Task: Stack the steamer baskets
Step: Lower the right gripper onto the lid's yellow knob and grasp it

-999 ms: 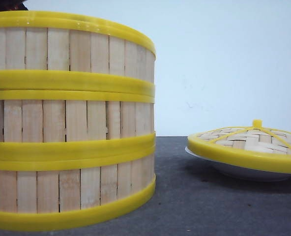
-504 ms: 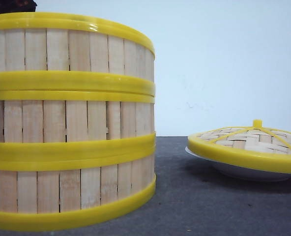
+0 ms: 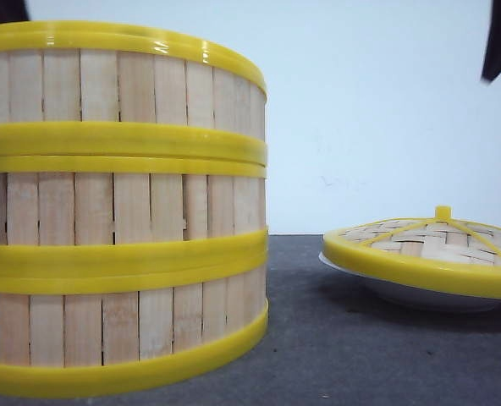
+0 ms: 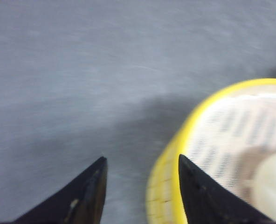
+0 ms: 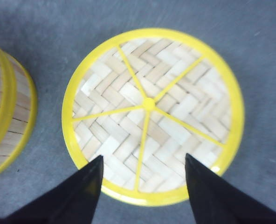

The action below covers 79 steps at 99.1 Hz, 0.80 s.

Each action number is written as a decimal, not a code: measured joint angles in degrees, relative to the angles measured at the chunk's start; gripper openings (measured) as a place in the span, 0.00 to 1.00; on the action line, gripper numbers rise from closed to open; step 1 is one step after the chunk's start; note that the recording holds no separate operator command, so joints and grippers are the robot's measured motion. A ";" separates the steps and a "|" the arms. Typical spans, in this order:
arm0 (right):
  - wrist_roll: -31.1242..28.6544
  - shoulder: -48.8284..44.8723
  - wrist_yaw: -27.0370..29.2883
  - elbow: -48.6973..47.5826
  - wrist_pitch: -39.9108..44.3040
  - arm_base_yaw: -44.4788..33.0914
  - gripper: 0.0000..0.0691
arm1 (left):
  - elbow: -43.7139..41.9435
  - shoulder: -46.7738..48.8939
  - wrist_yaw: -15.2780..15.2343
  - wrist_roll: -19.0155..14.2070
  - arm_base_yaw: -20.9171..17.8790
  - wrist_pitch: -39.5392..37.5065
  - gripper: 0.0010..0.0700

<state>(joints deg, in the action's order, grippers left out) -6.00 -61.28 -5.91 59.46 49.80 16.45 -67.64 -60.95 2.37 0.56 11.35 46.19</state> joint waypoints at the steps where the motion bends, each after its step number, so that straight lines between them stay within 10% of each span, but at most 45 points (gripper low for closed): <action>1: 0.04 -0.48 -0.04 0.00 -0.20 0.00 0.49 | 0.00 0.24 -0.48 0.02 -0.04 0.22 0.40; 79: 1.29 -22.73 -0.37 -0.04 -12.52 0.04 0.48 | 0.00 2.95 -2.64 0.02 -1.01 4.00 0.40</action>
<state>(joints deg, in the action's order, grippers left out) -4.71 -84.01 -6.28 59.42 37.28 16.49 -67.64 -58.00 -0.27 0.58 10.35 50.19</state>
